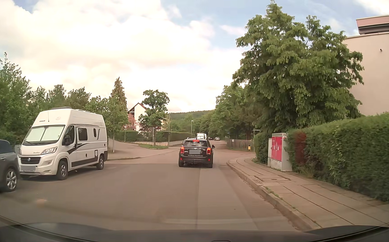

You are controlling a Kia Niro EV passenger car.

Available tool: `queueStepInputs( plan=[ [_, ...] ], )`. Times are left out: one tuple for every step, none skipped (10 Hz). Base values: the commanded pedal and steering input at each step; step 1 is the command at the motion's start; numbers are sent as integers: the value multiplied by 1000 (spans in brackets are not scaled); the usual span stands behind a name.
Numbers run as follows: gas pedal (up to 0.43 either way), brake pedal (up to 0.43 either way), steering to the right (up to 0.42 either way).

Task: Follow the waypoints while adhering to traffic rules and regulations

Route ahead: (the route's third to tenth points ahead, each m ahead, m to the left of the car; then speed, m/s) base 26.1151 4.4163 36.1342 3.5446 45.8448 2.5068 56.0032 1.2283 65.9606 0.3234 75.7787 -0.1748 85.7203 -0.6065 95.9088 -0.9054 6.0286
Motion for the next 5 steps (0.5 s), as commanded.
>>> queueStepInputs(
  plan=[
    [0, 49, -2],
    [0, 67, -2],
    [0, 85, -2],
    [0, 104, -2],
    [0, 104, -2]
  ],
)
